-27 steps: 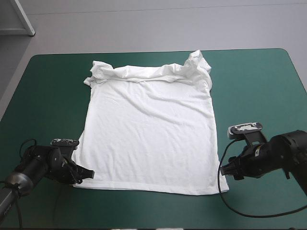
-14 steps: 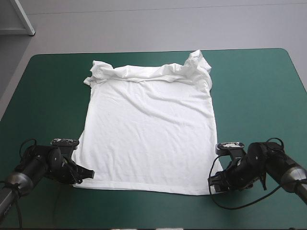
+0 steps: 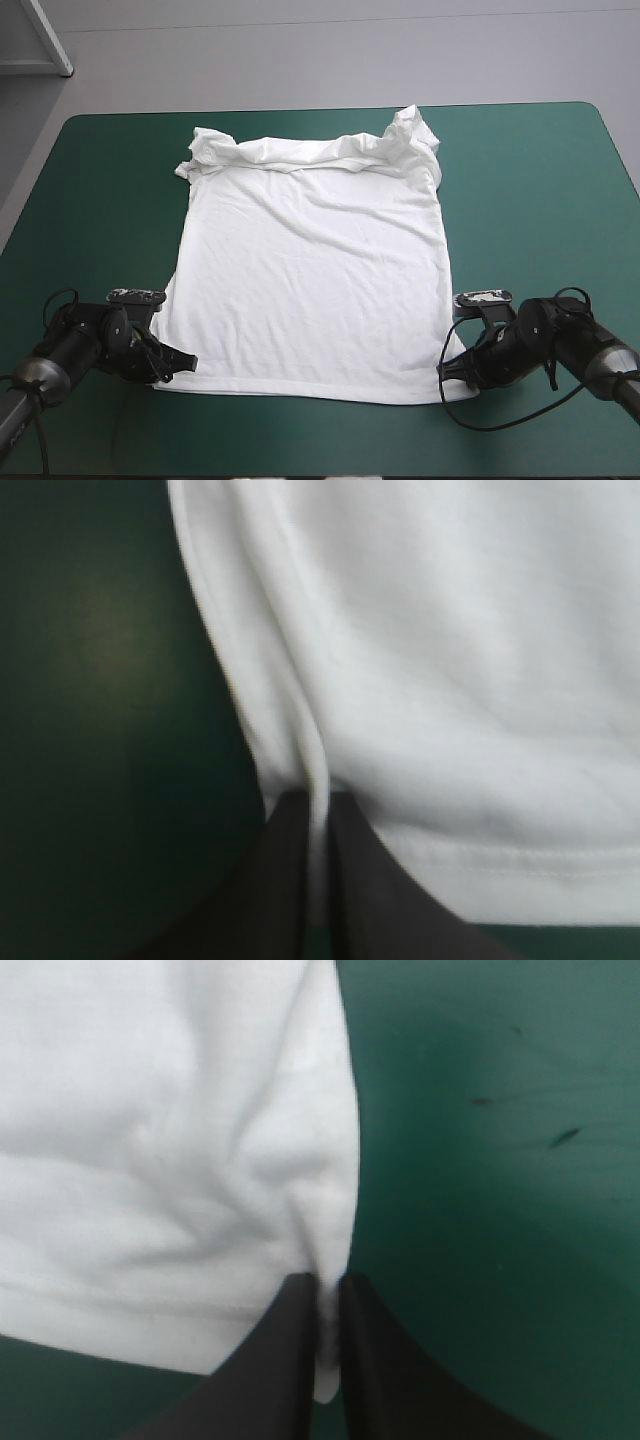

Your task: Fold the cloth

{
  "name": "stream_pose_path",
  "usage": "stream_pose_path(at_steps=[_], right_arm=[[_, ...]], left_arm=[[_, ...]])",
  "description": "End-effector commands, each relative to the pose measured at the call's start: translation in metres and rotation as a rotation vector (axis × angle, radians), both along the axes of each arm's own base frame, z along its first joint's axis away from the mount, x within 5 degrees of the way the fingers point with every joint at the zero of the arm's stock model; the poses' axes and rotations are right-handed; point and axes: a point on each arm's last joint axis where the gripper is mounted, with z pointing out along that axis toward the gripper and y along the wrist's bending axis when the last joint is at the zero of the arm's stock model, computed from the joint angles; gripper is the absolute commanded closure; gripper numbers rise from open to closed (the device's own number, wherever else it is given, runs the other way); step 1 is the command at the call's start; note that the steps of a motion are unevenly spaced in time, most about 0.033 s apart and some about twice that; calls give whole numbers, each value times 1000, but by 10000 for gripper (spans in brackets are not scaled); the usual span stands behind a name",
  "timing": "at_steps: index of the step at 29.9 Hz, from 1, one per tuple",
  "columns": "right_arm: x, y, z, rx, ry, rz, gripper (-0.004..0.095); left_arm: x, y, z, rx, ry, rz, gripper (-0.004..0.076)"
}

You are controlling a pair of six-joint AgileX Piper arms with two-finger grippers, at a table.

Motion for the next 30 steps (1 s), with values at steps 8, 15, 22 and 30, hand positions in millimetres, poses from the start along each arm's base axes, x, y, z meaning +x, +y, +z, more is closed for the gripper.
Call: stream_pose_path(at_steps=[8, 15, 22, 30], right_arm=[[-6, 2, -7, 50, -62, -7, 927], [1, 5, 79, 132, -299, -15, 926], [4, -3, 204, 117, -574, -13, 926], [-13, -21, 333, 95, -941, -79, 926]], left_arm=[[7, 1, 10, 20, -104, -22, 730], [21, 2, 118, 24, -384, -30, 731], [20, 4, 241, 34, -671, -55, 731], [-9, 7, 354, 44, -1004, -89, 732]])
